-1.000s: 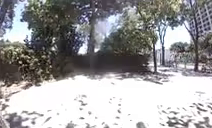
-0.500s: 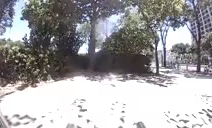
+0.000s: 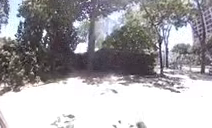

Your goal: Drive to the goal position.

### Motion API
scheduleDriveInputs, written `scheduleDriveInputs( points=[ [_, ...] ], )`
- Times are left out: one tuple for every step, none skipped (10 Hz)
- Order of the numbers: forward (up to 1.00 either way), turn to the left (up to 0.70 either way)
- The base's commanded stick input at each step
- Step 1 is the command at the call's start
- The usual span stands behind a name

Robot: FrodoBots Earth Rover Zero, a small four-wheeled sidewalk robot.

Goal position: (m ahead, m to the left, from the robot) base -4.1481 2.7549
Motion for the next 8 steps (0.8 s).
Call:
scheduleDriveInputs(
  points=[
    [0.45, 0.00],
    [0.45, 0.00],
    [0.45, 0.00],
    [0.45, 0.00],
    [0.45, 0.00],
    [0.45, 0.00],
    [0.45, 0.00],
    [0.45, 0.00]
  ],
)
